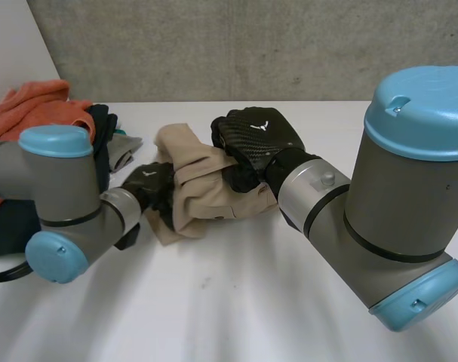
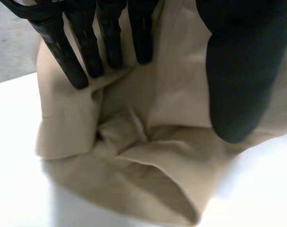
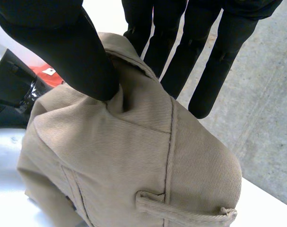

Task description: Fold the laundry.

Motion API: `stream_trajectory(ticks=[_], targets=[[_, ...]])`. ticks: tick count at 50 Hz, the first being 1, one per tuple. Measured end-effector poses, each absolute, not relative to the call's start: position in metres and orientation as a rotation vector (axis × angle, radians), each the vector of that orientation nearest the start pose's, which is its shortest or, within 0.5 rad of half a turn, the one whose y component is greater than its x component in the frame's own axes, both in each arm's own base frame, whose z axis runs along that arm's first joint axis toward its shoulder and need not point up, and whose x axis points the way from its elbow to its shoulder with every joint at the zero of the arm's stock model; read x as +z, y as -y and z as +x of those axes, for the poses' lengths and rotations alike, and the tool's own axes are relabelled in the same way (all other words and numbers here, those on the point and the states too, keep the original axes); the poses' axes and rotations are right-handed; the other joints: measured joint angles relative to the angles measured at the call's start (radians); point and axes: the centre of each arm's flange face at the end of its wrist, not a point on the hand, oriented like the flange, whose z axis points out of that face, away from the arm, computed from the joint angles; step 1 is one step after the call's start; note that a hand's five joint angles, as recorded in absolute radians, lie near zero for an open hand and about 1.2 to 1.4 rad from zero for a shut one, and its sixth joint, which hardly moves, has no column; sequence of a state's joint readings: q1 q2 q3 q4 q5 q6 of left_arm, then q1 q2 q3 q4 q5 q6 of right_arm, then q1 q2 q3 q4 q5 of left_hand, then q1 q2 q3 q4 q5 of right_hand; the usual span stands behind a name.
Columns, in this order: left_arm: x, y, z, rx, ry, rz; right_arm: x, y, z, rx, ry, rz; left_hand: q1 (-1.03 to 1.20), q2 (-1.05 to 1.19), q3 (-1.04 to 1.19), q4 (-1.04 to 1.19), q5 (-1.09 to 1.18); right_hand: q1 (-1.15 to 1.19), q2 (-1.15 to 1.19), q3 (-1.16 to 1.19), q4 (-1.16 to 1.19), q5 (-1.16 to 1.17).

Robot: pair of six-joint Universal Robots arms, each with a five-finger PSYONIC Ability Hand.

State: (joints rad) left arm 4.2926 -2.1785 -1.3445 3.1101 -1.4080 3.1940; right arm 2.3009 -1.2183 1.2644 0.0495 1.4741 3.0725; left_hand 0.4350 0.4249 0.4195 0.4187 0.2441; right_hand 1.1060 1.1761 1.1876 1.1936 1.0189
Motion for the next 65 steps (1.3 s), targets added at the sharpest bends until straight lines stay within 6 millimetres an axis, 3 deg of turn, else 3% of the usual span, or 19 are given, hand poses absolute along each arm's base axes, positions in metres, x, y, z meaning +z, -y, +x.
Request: stream_trajectory(ticks=[3,4,6,10,13,18,25,31,36,41,45,51,53,56,61,62,65], targets=[[0.156,0.288,-0.299,-1.834,-2.859,0.860,0.276,0.193,0.357,-1.706,-1.823,-0.862,0.115,0.104,0.098,0.099,0.099,0.000,0.000,0.000,0.000,0.000],[0.155,0.287,-0.301,-1.828,-2.868,0.862,0.276,0.196,0.355,-1.716,-1.829,-0.859,0.466,0.448,0.447,0.434,0.427,0.000,0.000,0.000,0.000,0.000],[0.156,0.287,-0.303,-1.826,-2.870,0.850,0.276,0.202,0.353,-1.736,-1.838,-0.856,0.685,0.665,0.660,0.671,0.658,0.000,0.000,0.000,0.000,0.000],[0.164,0.293,-0.300,-1.845,-2.832,0.800,0.276,0.214,0.348,-1.779,-1.848,-0.862,0.727,0.766,0.765,0.774,0.741,0.000,0.000,0.000,0.000,0.000],[0.186,0.299,-0.291,-1.884,-2.744,0.778,0.275,0.225,0.344,-1.834,-1.856,-0.901,0.727,0.769,0.769,0.776,0.741,0.000,0.000,0.000,0.000,0.000],[0.251,0.290,-0.275,-1.967,-2.491,0.948,0.277,0.234,0.338,-1.941,-1.849,-1.044,0.727,0.769,0.769,0.779,0.741,0.000,0.000,0.000,0.000,0.000],[0.354,0.244,-0.261,-2.104,-2.045,1.260,0.301,0.233,0.334,-2.117,-1.776,-1.194,0.727,0.769,0.769,0.779,0.741,0.000,0.000,0.000,0.000,0.000],[0.427,0.219,-0.248,-2.227,-1.798,1.261,0.362,0.227,0.323,-2.362,-1.645,-1.118,0.727,0.770,0.770,0.779,0.741,0.000,0.000,0.000,0.001,0.000],[0.461,0.216,-0.241,-2.309,-1.707,1.159,0.401,0.222,0.316,-2.485,-1.554,-1.045,0.727,0.770,0.770,0.779,0.741,0.000,0.000,0.000,0.002,0.000],[0.468,0.231,-0.243,-2.339,-1.668,1.082,0.414,0.227,0.317,-2.519,-1.530,-1.033,0.727,0.770,0.770,0.779,0.741,0.000,0.000,0.001,0.002,0.000],[0.451,0.256,-0.253,-2.317,-1.673,1.074,0.400,0.241,0.325,-2.488,-1.575,-1.066,0.727,0.770,0.770,0.779,0.741,0.000,0.000,0.001,0.002,0.000],[0.391,0.312,-0.279,-2.235,-1.732,1.112,0.342,0.279,0.351,-2.391,-1.696,-1.133,0.727,0.770,0.770,0.779,0.741,0.000,0.000,0.001,0.002,0.000],[0.376,0.329,-0.287,-2.246,-1.728,1.102,0.329,0.289,0.358,-2.393,-1.698,-1.119,0.727,0.770,0.770,0.780,0.741,0.000,0.000,0.001,0.002,0.000],[0.371,0.348,-0.295,-2.318,-1.675,1.044,0.317,0.307,0.370,-2.451,-1.646,-1.040,0.727,0.771,0.770,0.780,0.741,0.000,0.000,0.001,0.002,0.000],[0.406,0.364,-0.298,-2.553,-1.460,0.823,0.337,0.328,0.382,-2.657,-1.425,-0.785,0.727,0.773,0.773,0.780,0.741,0.000,0.000,0.005,0.005,0.000],[0.434,0.362,-0.295,-2.672,-1.333,0.696,0.362,0.332,0.383,-2.762,-1.270,-0.629,0.727,0.773,0.774,0.780,0.741,0.000,0.000,0.005,0.005,0.000],[0.472,0.349,-0.289,-2.818,-1.177,0.553,0.396,0.329,0.380,-2.851,-1.074,-0.455,0.727,0.773,0.774,0.780,0.741,0.000,0.000,0.005,0.005,0.000]])
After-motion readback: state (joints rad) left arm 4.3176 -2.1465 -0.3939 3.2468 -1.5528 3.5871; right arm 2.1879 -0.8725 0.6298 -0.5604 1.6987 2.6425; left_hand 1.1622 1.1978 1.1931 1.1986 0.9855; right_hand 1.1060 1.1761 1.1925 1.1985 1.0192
